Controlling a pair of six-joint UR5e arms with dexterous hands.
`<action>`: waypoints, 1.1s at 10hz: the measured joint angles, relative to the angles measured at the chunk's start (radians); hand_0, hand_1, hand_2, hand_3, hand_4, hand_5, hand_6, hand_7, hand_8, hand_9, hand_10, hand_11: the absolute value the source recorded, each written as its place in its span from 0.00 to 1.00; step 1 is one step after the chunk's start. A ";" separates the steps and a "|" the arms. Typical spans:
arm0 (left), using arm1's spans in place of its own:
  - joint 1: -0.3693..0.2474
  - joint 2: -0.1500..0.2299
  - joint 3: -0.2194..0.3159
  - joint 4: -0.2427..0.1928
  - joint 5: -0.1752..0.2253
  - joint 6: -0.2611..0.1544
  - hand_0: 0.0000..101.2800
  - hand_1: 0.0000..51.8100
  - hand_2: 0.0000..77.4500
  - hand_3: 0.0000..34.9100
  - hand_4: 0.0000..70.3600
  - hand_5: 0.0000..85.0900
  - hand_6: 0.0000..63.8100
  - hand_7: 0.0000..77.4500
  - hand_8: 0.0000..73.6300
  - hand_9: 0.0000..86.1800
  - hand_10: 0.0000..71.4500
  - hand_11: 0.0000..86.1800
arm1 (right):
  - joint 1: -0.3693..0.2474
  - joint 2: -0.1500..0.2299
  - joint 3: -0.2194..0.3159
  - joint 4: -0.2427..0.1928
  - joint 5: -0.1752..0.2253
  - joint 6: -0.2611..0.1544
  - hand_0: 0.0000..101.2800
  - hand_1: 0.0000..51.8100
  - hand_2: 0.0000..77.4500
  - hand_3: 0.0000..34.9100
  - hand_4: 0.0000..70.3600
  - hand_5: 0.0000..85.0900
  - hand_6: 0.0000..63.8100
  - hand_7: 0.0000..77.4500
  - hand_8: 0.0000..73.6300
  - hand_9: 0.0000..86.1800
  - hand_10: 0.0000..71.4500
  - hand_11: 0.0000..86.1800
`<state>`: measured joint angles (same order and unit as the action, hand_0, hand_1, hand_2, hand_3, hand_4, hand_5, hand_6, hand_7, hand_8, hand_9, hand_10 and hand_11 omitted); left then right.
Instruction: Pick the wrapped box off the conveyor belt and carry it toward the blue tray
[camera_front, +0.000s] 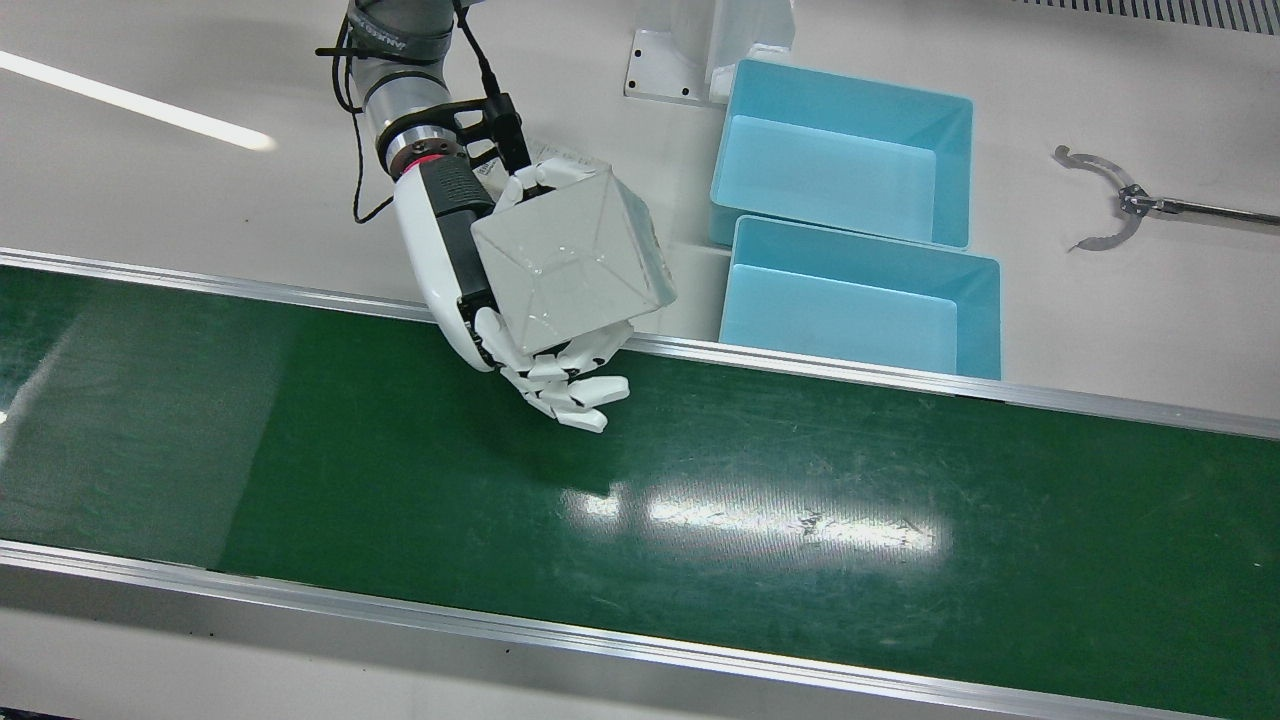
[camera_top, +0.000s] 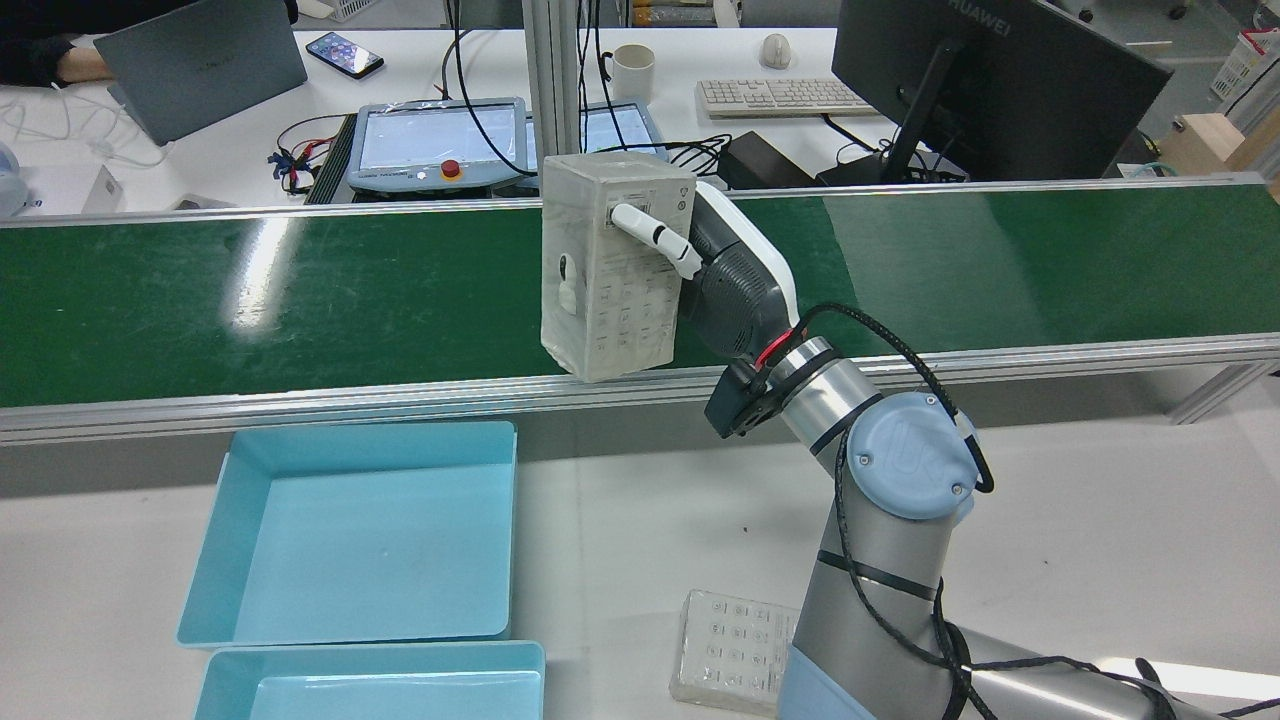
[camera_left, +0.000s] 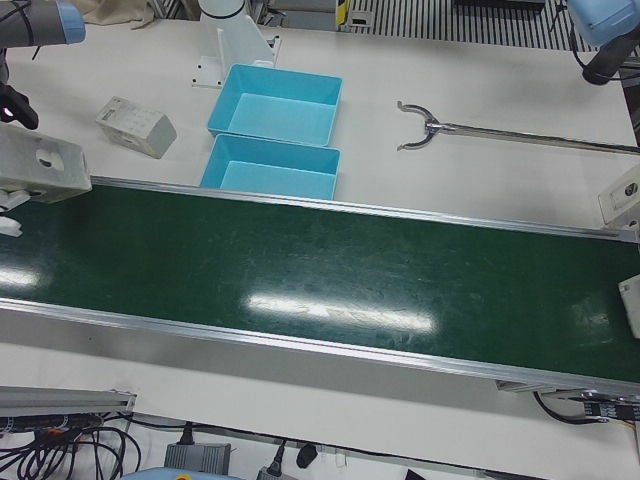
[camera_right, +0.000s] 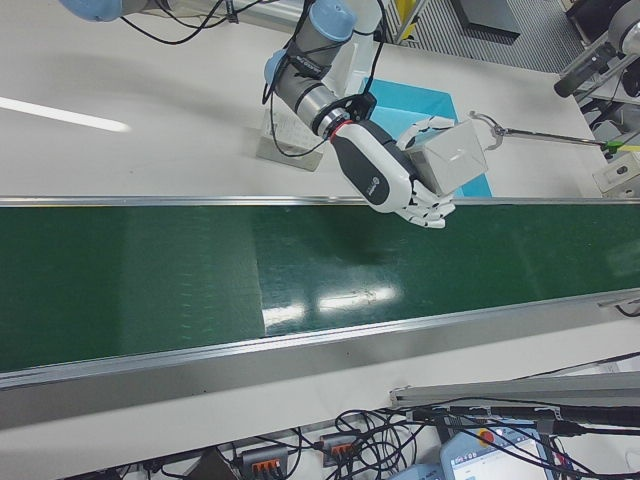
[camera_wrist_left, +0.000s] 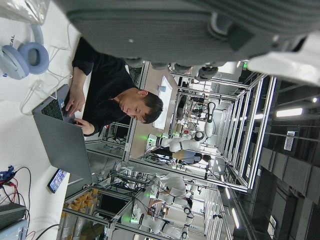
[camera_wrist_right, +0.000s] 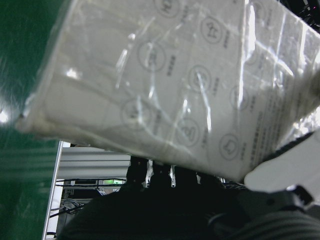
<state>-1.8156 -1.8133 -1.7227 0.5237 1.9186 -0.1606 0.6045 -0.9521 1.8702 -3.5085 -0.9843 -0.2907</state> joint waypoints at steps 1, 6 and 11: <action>0.000 0.000 0.000 0.000 0.000 0.000 0.00 0.00 0.01 0.00 0.00 0.01 0.00 0.00 0.00 0.00 0.01 0.00 | -0.035 0.010 0.017 -0.001 0.022 -0.006 0.40 0.09 0.41 0.00 0.19 0.62 0.59 0.46 0.33 0.35 0.19 0.24; 0.000 0.000 0.000 0.000 0.000 0.000 0.00 0.00 0.01 0.00 0.00 0.01 0.00 0.00 0.00 0.00 0.01 0.00 | -0.176 0.054 0.071 -0.001 0.081 -0.057 0.44 0.09 0.41 0.00 0.20 0.62 0.60 0.46 0.32 0.37 0.18 0.22; 0.000 0.000 0.000 0.000 0.000 0.000 0.00 0.00 0.01 0.00 0.00 0.01 0.00 0.00 0.00 0.00 0.01 0.00 | -0.264 0.086 0.080 -0.011 0.081 -0.066 0.45 0.07 0.42 0.01 0.21 0.62 0.48 0.51 0.00 0.07 0.05 0.08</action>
<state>-1.8156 -1.8133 -1.7227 0.5237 1.9186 -0.1606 0.3409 -0.8661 1.9503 -3.5196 -0.9037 -0.3572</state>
